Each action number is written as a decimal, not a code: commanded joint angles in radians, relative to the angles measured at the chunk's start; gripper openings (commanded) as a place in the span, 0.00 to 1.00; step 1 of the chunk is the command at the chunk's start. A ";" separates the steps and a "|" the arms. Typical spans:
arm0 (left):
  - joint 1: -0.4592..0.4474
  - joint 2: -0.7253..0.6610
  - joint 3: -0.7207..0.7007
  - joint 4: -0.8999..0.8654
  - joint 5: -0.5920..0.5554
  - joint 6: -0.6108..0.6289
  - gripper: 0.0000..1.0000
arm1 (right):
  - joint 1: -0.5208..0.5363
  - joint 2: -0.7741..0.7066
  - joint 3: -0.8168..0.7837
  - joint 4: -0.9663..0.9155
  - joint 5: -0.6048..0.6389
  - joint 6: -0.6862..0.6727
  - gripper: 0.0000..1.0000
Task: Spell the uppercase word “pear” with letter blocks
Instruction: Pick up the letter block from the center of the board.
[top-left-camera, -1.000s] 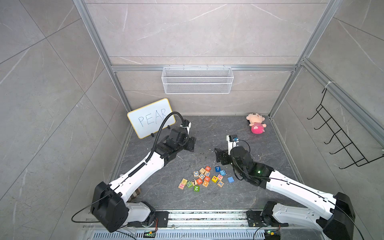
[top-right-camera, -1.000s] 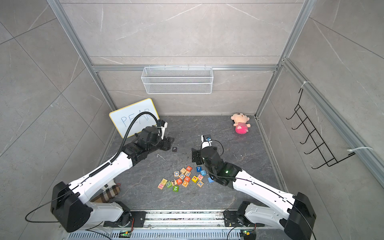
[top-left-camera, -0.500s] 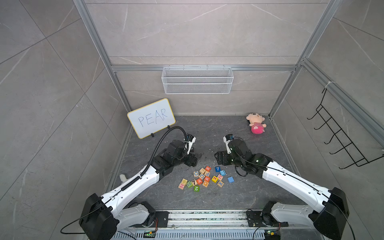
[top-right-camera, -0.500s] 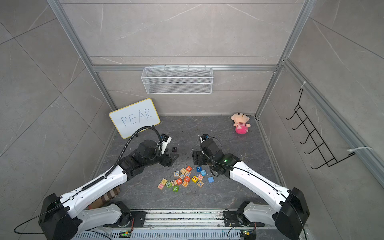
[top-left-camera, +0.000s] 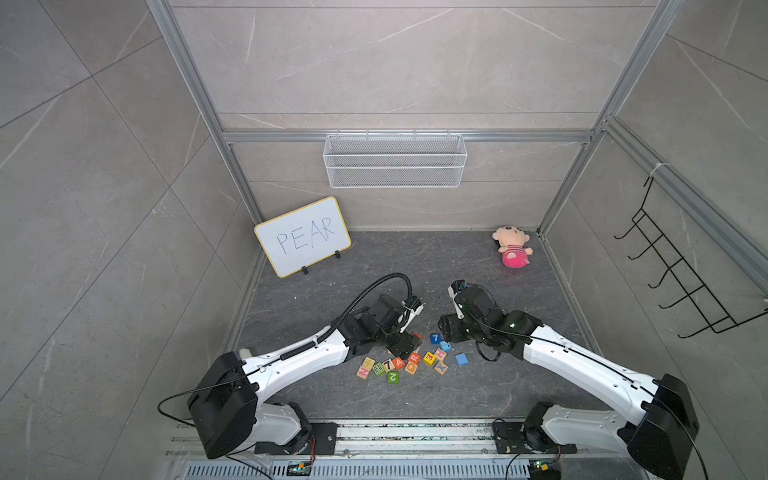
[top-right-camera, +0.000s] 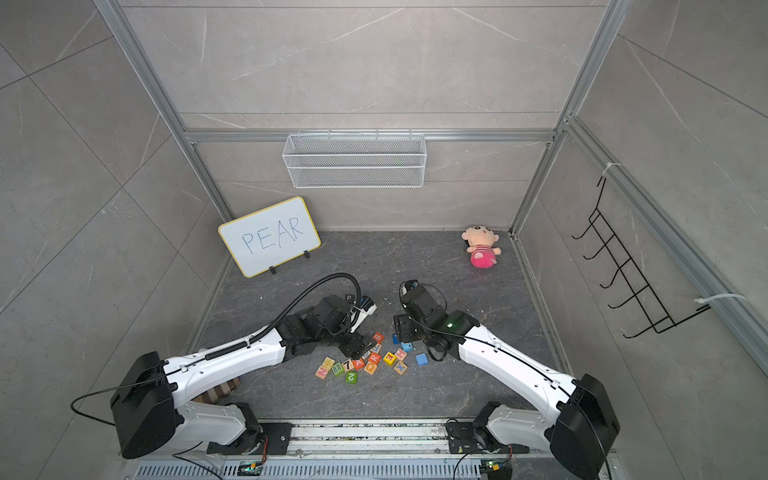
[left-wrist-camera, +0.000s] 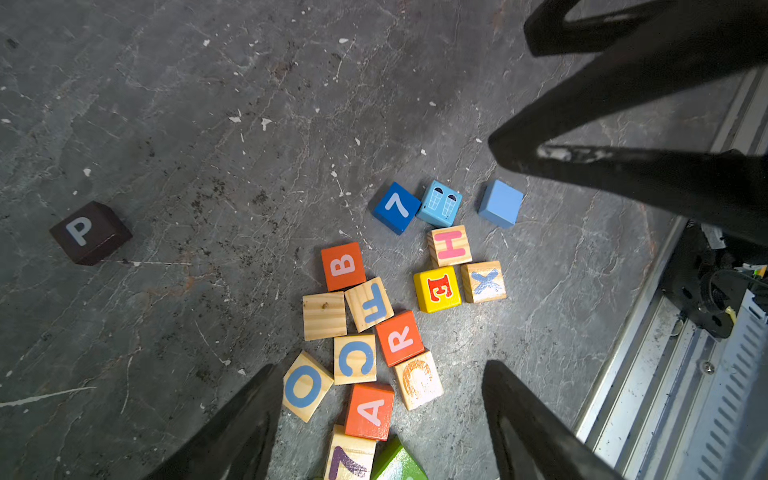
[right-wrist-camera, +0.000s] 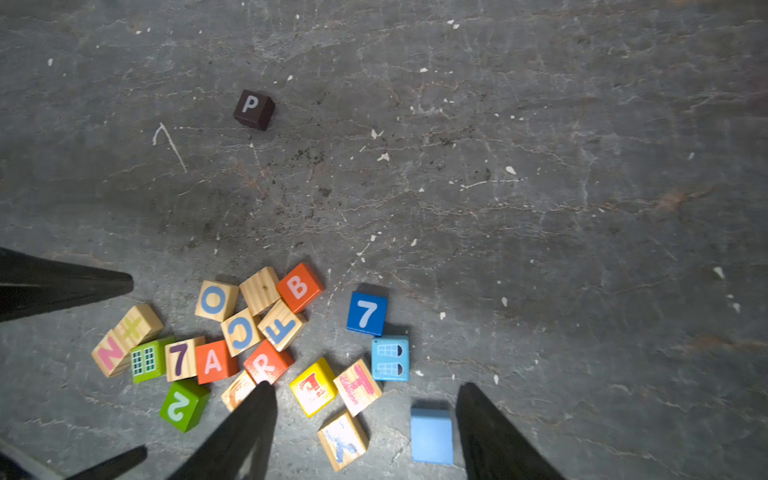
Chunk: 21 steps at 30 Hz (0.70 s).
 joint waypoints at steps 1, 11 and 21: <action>-0.040 0.031 0.034 0.036 0.023 0.049 0.78 | -0.007 -0.055 -0.035 0.008 0.084 0.025 0.73; -0.090 0.256 0.152 0.000 0.019 -0.009 0.74 | -0.008 -0.216 -0.180 0.136 -0.031 -0.087 0.85; -0.128 0.390 0.201 0.011 0.012 -0.162 0.59 | -0.004 -0.531 -0.346 0.058 -0.221 -0.109 0.93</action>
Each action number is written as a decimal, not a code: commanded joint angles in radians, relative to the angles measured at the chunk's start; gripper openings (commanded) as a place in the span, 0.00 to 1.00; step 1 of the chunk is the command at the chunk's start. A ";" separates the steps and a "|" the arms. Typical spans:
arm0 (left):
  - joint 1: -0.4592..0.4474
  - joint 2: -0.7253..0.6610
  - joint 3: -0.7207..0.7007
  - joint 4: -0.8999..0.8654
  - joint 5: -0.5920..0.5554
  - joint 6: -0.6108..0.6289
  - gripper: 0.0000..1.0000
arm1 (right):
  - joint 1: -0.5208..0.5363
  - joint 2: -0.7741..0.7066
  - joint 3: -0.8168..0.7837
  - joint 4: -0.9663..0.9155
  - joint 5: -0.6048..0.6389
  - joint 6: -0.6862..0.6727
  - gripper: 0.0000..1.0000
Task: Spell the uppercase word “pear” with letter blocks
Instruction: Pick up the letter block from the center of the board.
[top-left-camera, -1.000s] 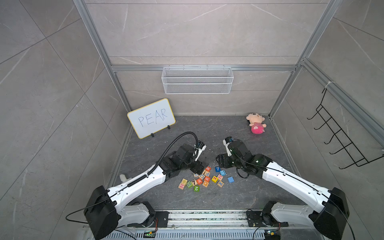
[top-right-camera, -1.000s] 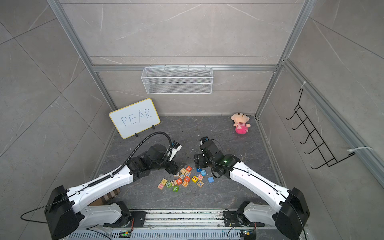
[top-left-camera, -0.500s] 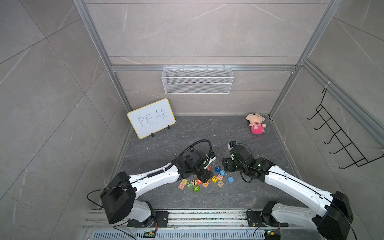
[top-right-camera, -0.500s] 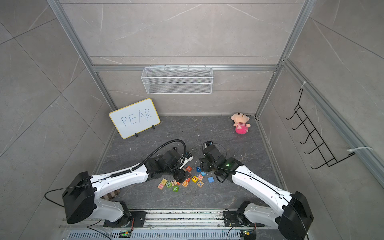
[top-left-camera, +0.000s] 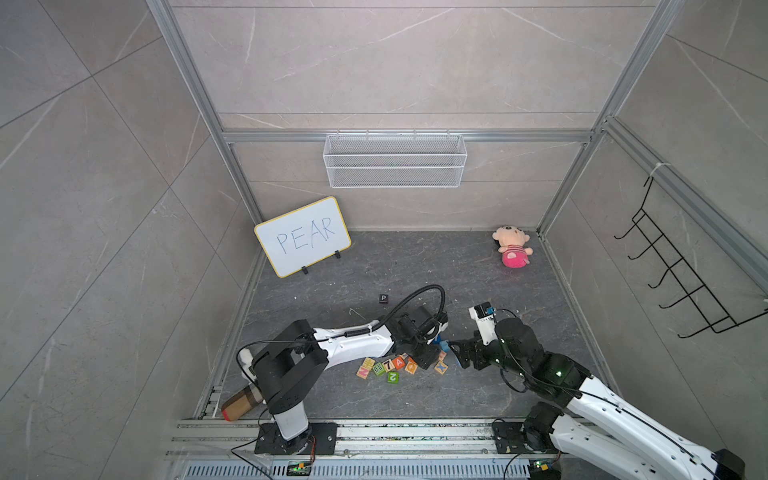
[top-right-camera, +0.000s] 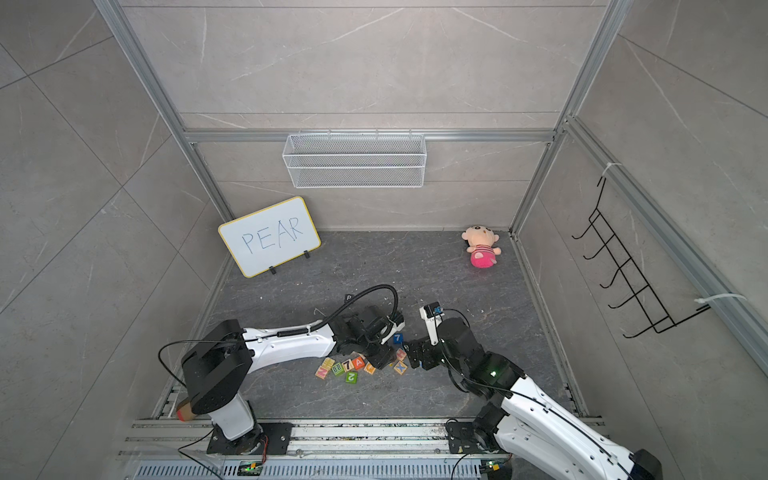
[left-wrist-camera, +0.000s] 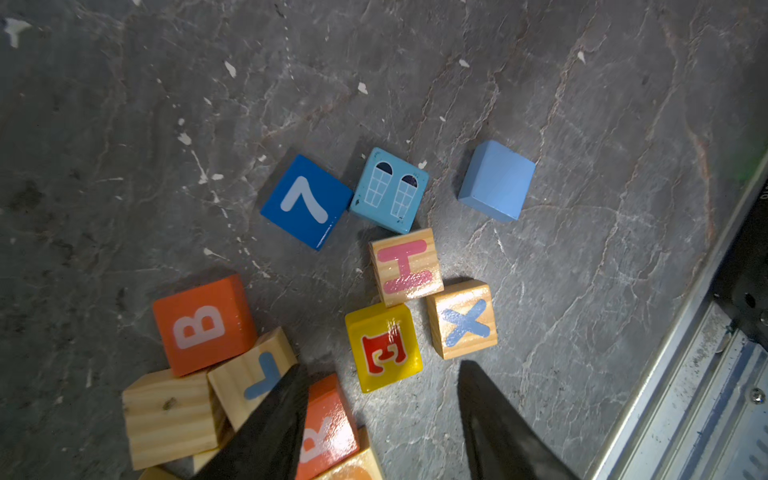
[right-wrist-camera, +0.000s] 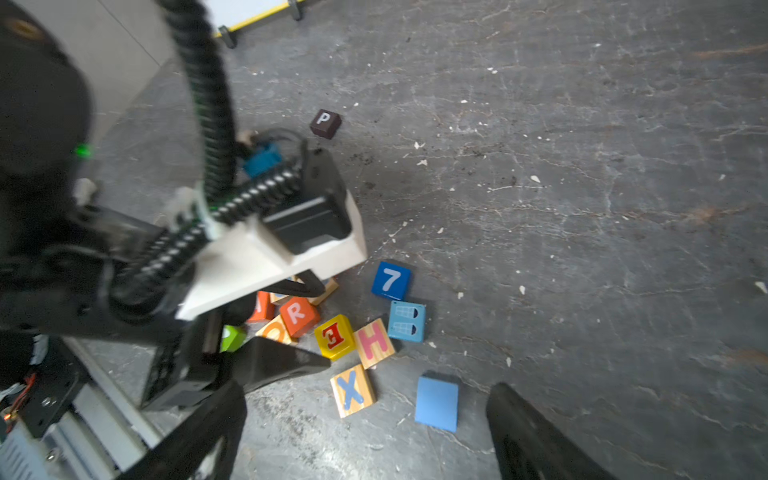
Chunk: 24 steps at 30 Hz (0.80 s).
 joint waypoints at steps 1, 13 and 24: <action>-0.007 0.020 0.039 0.001 -0.011 -0.068 0.59 | 0.005 -0.034 -0.018 -0.068 -0.077 -0.002 0.93; -0.006 0.088 0.082 -0.050 -0.064 -0.100 0.53 | 0.022 -0.113 -0.029 -0.098 -0.139 0.009 0.94; -0.007 0.107 0.084 -0.055 -0.083 -0.124 0.50 | 0.036 -0.285 -0.099 -0.050 -0.154 0.011 0.99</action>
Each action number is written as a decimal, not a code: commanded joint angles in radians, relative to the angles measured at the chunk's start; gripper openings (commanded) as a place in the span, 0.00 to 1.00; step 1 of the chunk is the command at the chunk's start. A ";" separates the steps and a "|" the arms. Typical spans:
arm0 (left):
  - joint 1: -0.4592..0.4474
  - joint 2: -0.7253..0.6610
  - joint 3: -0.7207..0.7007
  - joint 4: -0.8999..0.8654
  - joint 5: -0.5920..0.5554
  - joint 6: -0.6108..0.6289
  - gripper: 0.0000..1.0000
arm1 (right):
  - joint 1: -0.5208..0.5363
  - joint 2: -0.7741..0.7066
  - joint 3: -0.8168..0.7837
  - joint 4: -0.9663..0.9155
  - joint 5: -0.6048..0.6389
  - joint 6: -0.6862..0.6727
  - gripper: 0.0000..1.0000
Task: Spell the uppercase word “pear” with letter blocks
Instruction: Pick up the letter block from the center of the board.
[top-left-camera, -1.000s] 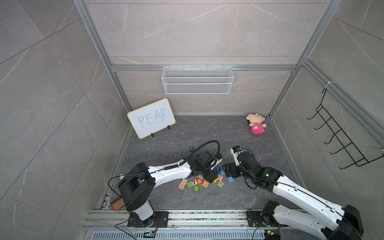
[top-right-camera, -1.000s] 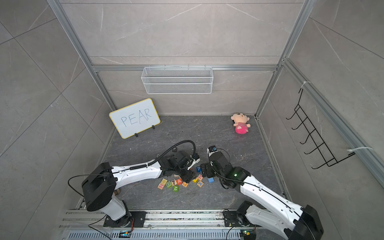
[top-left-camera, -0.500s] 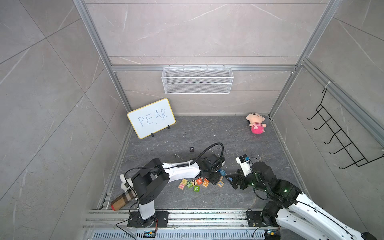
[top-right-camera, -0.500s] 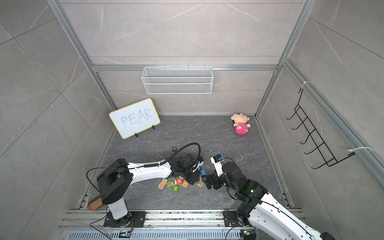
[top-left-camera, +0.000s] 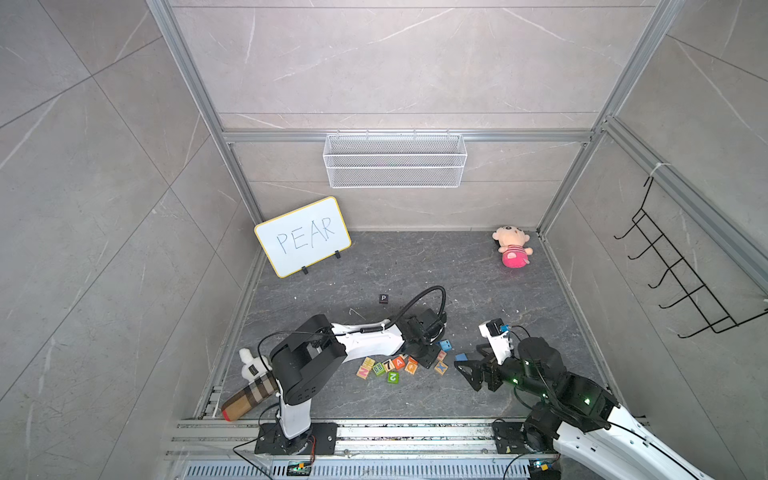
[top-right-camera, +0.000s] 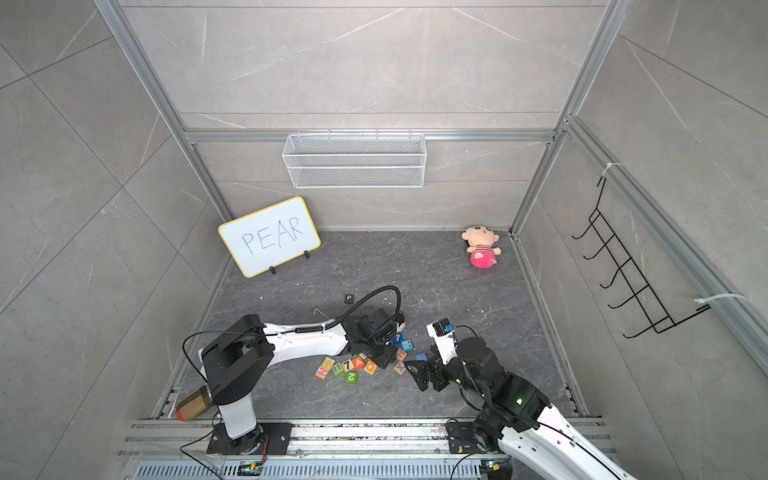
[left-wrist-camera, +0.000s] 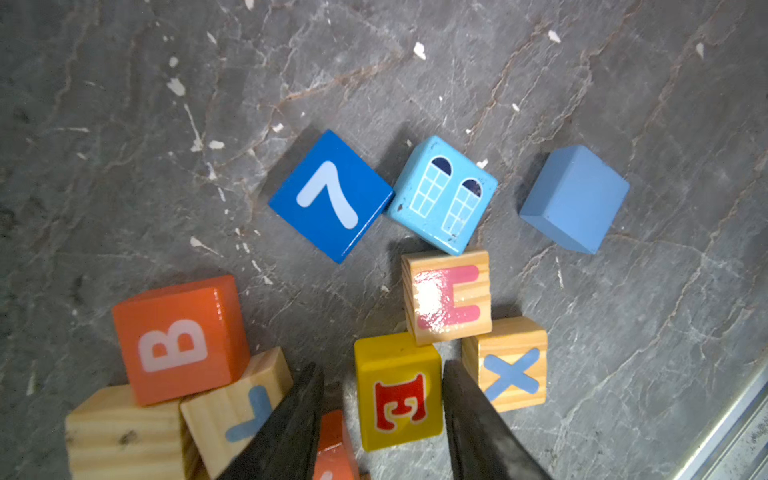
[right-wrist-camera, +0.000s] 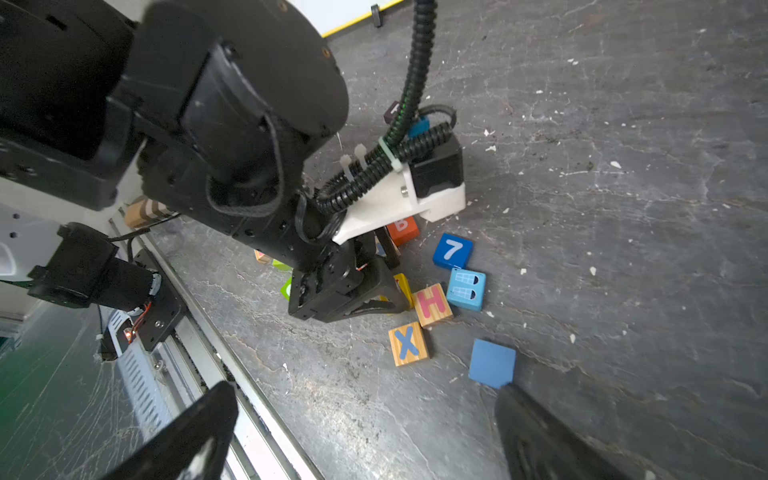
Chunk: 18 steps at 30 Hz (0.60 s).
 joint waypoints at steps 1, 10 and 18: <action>-0.002 0.015 0.029 -0.017 -0.017 -0.015 0.50 | 0.010 -0.021 -0.020 0.031 -0.022 -0.001 0.99; -0.002 0.016 0.014 -0.006 -0.014 -0.026 0.53 | 0.018 -0.011 -0.019 0.035 -0.018 -0.005 0.99; -0.007 0.020 -0.008 0.016 -0.013 -0.053 0.53 | 0.021 -0.012 -0.021 0.040 -0.018 -0.004 0.99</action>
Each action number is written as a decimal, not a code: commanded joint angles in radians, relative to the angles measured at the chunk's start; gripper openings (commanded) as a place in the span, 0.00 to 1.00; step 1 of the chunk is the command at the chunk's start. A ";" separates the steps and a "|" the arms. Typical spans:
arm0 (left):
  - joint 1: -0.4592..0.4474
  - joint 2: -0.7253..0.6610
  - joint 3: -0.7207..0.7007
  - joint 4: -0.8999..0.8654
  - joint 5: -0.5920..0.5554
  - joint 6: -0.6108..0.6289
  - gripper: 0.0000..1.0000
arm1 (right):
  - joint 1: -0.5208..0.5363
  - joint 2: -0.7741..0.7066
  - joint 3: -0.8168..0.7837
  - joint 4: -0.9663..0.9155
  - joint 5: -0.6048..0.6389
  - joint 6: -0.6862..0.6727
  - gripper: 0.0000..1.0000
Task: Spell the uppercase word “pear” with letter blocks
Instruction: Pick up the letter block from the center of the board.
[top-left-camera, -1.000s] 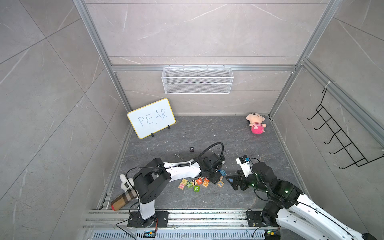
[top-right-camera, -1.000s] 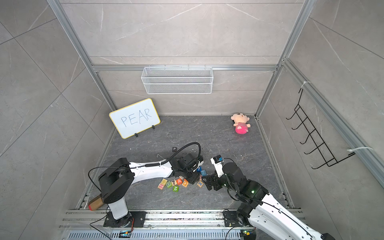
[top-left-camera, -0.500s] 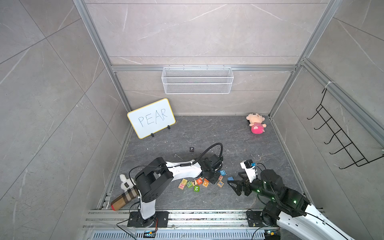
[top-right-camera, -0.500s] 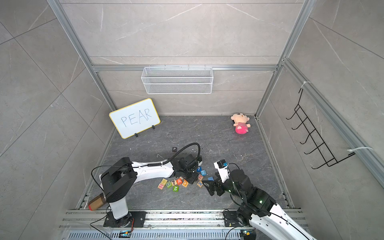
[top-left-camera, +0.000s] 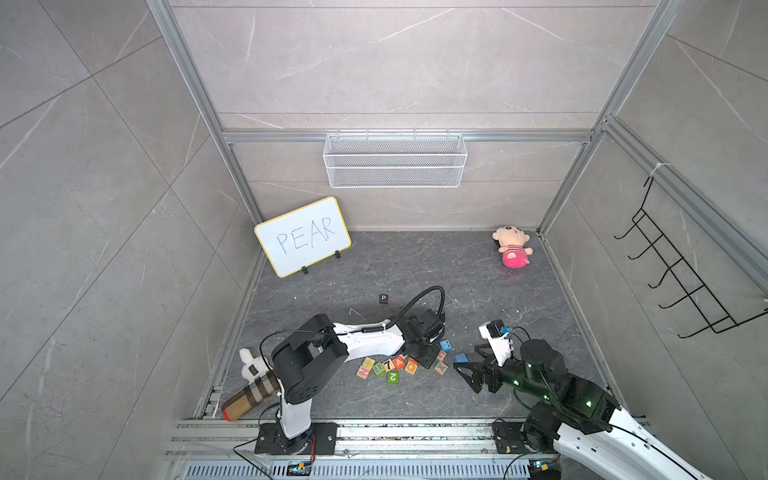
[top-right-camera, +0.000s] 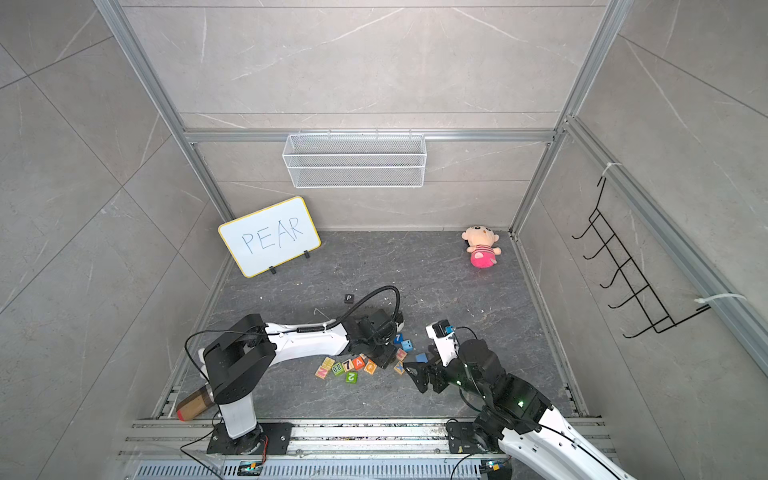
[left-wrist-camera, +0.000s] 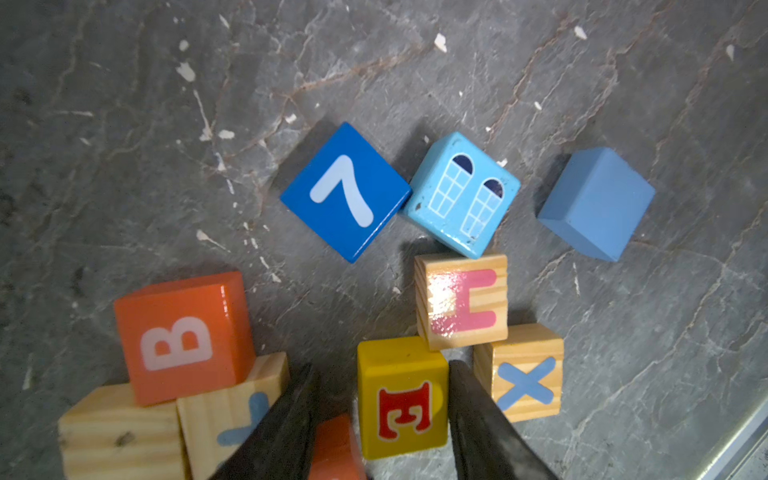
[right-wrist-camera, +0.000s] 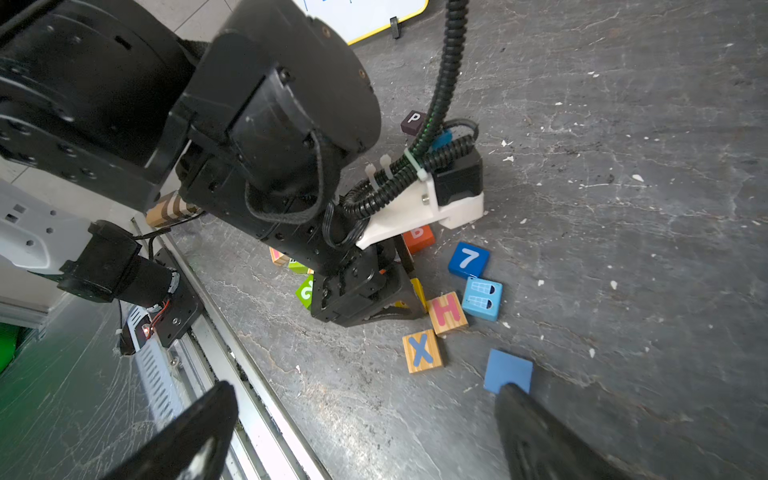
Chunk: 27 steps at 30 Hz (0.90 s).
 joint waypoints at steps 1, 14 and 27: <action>-0.008 0.011 -0.007 0.016 -0.001 -0.023 0.53 | 0.008 -0.001 -0.010 0.018 0.000 -0.004 0.99; -0.018 0.031 -0.006 0.018 0.004 -0.029 0.46 | 0.012 0.003 -0.012 0.021 0.001 -0.003 0.99; -0.030 0.031 0.008 -0.007 0.000 -0.031 0.38 | 0.016 -0.001 -0.013 0.023 0.010 -0.003 0.99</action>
